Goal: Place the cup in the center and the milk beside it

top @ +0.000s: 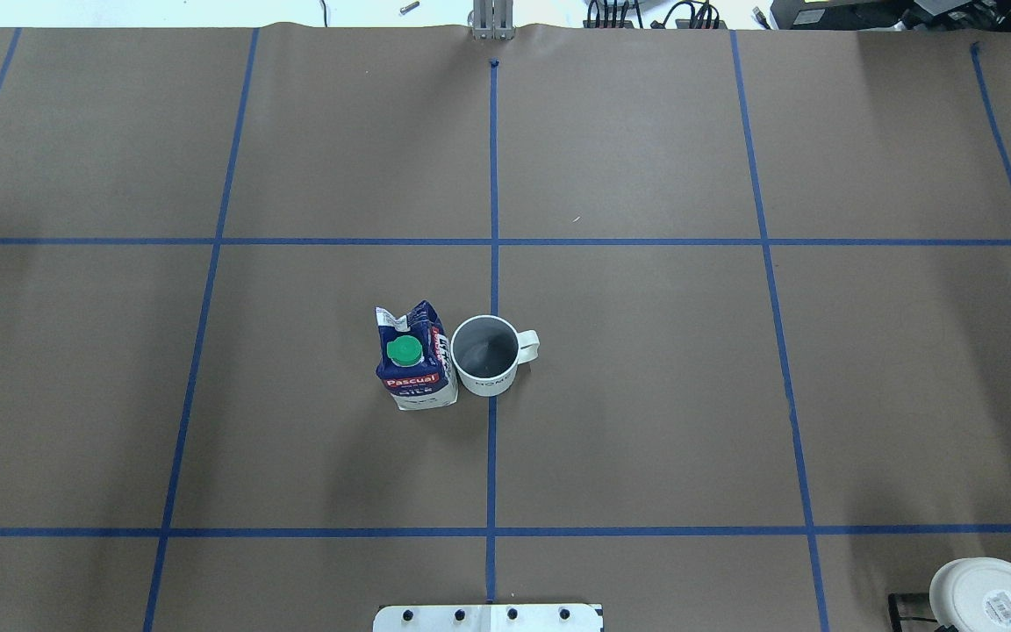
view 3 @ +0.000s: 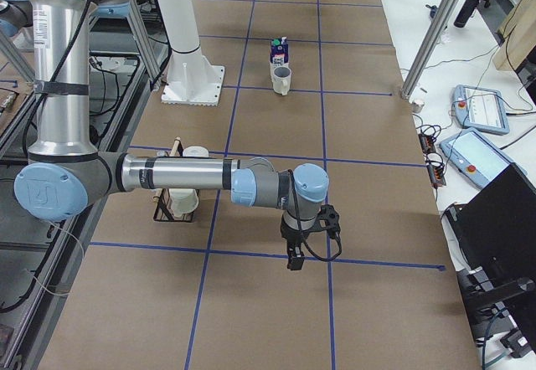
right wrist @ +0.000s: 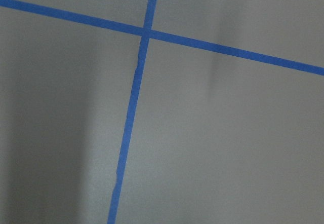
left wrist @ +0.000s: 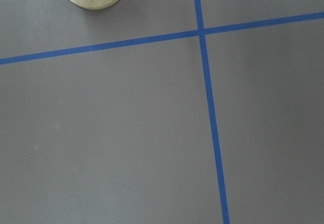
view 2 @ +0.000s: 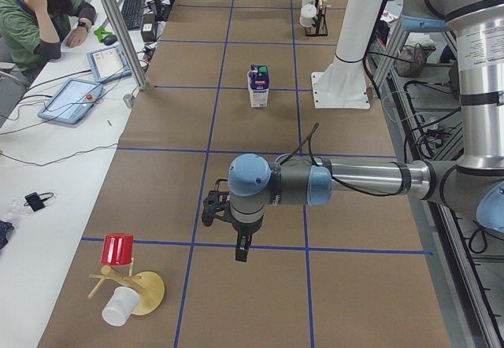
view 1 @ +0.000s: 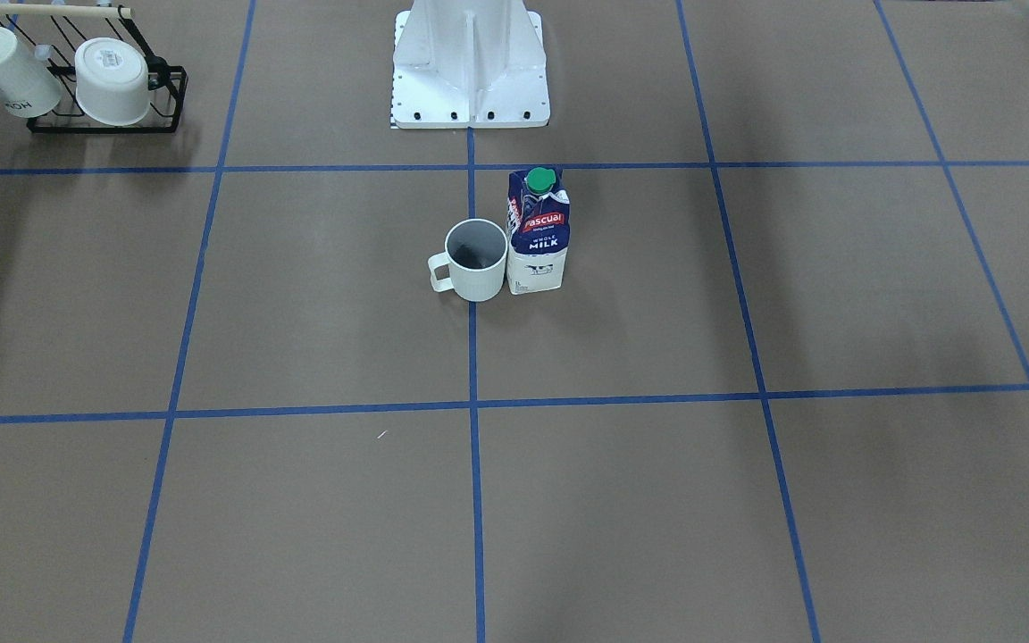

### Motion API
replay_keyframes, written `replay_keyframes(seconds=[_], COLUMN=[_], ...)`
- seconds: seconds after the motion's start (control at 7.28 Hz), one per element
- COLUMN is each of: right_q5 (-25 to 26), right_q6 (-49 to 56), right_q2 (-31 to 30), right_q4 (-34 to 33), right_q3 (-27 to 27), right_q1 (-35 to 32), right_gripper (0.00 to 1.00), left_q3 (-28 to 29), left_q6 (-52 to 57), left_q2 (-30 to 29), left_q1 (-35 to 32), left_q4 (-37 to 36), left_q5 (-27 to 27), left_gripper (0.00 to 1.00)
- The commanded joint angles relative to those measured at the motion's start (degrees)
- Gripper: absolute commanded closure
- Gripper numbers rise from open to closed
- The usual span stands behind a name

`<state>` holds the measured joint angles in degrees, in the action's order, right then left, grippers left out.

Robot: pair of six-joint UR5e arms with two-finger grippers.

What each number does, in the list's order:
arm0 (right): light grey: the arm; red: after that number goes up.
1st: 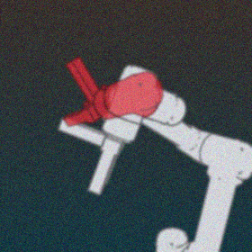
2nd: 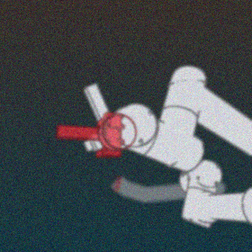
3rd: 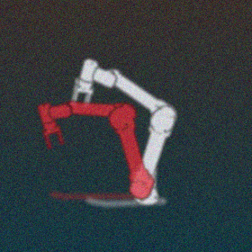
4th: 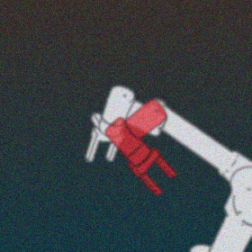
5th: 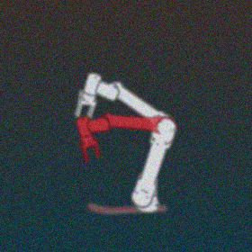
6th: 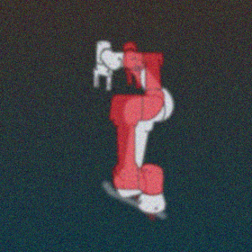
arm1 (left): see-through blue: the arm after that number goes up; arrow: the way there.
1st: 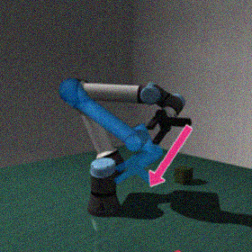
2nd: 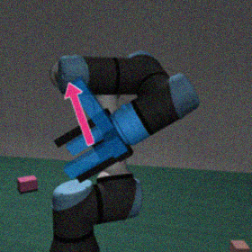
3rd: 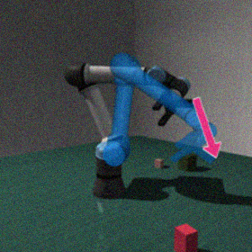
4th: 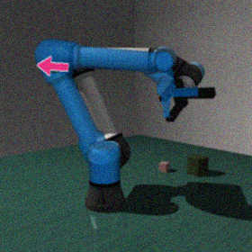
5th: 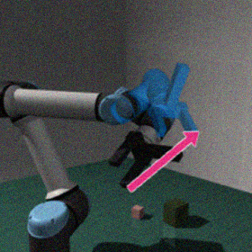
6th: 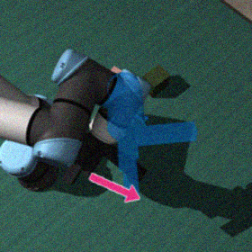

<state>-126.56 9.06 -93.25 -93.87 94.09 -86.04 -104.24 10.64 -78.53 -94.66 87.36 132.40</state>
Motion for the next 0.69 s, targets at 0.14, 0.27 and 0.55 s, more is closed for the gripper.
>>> replay_keyframes(seconds=[0.14,0.27,0.55], right_q5=[-0.44,-0.7,-0.7], right_q6=[-0.01,-0.01,-0.01], right_q2=[0.0,0.0,0.0], right_q4=[0.0,0.0,0.0], right_q3=[0.04,0.04,-0.04], right_q1=[0.0,0.0,0.0], right_gripper=[0.0,0.0,0.0], left_q3=[0.0,0.0,0.09], left_q6=[0.0,0.0,0.0], left_q2=[0.05,0.05,0.05], left_q1=[0.0,0.0,0.0], left_q4=[0.09,0.0,0.0], left_q5=[-0.04,0.05,0.05], left_gripper=[0.01,0.01,0.01])
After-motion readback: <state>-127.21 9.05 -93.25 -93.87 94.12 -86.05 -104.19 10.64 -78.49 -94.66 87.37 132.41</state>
